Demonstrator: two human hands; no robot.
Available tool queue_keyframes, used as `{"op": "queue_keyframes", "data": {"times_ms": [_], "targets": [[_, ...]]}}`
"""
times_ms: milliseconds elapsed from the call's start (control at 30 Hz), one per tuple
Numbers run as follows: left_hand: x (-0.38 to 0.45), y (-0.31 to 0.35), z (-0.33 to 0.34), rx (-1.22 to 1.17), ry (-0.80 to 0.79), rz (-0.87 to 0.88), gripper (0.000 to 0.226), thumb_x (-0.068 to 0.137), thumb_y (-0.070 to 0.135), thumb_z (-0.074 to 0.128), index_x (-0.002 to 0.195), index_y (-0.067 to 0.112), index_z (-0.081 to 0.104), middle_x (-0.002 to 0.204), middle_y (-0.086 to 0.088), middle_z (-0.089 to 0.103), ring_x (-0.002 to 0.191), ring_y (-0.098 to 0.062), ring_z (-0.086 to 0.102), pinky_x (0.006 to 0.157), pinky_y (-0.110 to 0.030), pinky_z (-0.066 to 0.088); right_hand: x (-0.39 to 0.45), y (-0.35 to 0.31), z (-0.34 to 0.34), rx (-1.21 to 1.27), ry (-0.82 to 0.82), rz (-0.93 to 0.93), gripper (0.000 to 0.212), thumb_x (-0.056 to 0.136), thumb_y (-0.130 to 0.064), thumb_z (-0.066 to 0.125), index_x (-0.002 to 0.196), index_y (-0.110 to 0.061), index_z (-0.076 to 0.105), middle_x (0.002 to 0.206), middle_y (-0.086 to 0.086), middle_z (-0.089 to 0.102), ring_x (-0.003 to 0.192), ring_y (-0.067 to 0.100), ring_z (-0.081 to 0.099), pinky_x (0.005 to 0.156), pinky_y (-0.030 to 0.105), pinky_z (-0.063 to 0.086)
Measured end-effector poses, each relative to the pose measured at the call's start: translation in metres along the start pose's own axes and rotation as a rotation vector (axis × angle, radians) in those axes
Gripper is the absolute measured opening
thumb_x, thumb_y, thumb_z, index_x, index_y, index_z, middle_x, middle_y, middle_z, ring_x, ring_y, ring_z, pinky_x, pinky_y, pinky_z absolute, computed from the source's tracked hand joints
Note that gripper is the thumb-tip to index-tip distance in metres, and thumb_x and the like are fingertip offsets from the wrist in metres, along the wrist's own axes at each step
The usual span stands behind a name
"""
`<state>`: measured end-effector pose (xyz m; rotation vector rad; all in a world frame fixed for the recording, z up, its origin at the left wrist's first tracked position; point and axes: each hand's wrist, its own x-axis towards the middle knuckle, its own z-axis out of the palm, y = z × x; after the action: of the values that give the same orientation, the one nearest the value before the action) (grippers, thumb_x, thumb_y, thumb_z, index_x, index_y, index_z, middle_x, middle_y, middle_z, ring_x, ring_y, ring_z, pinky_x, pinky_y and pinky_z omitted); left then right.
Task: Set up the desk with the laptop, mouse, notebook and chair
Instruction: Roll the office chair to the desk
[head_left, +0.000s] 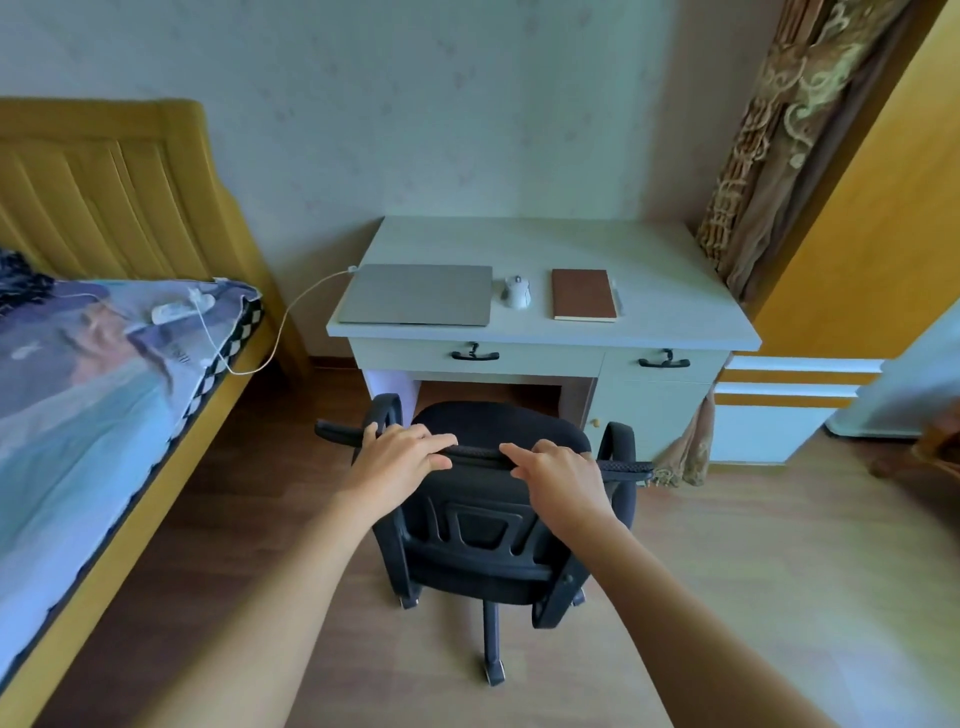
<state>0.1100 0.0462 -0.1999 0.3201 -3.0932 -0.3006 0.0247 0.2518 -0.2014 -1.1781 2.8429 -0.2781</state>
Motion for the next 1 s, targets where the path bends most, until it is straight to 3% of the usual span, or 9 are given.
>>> {"op": "queue_keyframes", "data": {"times_ms": [233,367,500,633,867,933,1000], "targets": [[0.05,-0.031,0.006,-0.018,0.089,-0.014,0.033,0.092,0.035,0.057,0.125,0.03,0.06,0.111,0.0,0.066,0.107,-0.029,0.057,0.103,-0.058,0.03,0.065,0.009,0.01,-0.037,0.001,-0.008,0.048,0.098,-0.017,0.044,0.141,-0.034,0.033,0.115,0.007,0.058,0.104,0.033,0.055,0.095,0.051,0.038],[0.08,-0.031,0.002,-0.06,0.079,-0.057,0.034,0.092,0.035,0.057,0.126,0.03,0.06,0.114,0.0,0.066,0.109,-0.028,0.056,0.105,-0.059,0.028,0.102,0.025,0.004,-0.035,-0.01,-0.033,0.049,0.097,-0.015,0.045,0.141,-0.034,0.035,0.111,0.005,0.059,0.101,0.031,0.056,0.095,0.05,0.038],[0.097,-0.037,0.001,-0.1,0.062,-0.063,0.035,0.093,0.036,0.055,0.128,0.033,0.057,0.115,0.003,0.064,0.109,-0.025,0.055,0.103,-0.058,0.028,0.123,0.035,0.002,-0.035,0.025,-0.107,0.047,0.095,-0.017,0.049,0.139,-0.033,0.039,0.104,0.004,0.061,0.092,0.031,0.059,0.084,0.046,0.043],[0.098,-0.039,0.003,-0.098,0.074,-0.055,0.034,0.093,0.037,0.056,0.127,0.033,0.058,0.114,0.003,0.065,0.108,-0.026,0.055,0.103,-0.06,0.026,0.123,0.04,0.014,-0.13,0.117,-0.127,0.061,0.071,-0.009,0.077,0.125,-0.029,0.056,0.083,0.003,0.066,0.069,0.029,0.063,0.066,0.048,0.051],[0.103,-0.043,-0.01,-0.168,-0.063,-0.059,0.038,0.095,0.045,0.049,0.132,0.038,0.053,0.126,0.006,0.059,0.112,-0.022,0.056,0.103,-0.06,0.028,0.123,0.029,-0.001,0.013,0.002,0.009,0.042,0.096,-0.024,0.046,0.136,-0.038,0.045,0.115,-0.002,0.062,0.104,0.028,0.057,0.101,0.049,0.037],[0.103,-0.043,-0.012,-0.18,-0.081,-0.048,0.037,0.095,0.046,0.049,0.131,0.038,0.053,0.125,0.005,0.059,0.111,-0.022,0.057,0.104,-0.058,0.028,0.119,0.021,-0.007,0.045,-0.035,0.074,0.04,0.097,-0.027,0.043,0.135,-0.04,0.045,0.122,-0.005,0.06,0.109,0.025,0.055,0.105,0.046,0.034],[0.097,-0.041,-0.014,-0.155,-0.066,-0.006,0.035,0.096,0.045,0.048,0.129,0.036,0.055,0.119,0.004,0.061,0.108,-0.022,0.059,0.101,-0.053,0.034,0.112,0.012,-0.013,0.054,-0.018,0.113,0.039,0.096,-0.028,0.044,0.133,-0.038,0.049,0.126,-0.006,0.059,0.112,0.024,0.054,0.099,0.04,0.039]]}}
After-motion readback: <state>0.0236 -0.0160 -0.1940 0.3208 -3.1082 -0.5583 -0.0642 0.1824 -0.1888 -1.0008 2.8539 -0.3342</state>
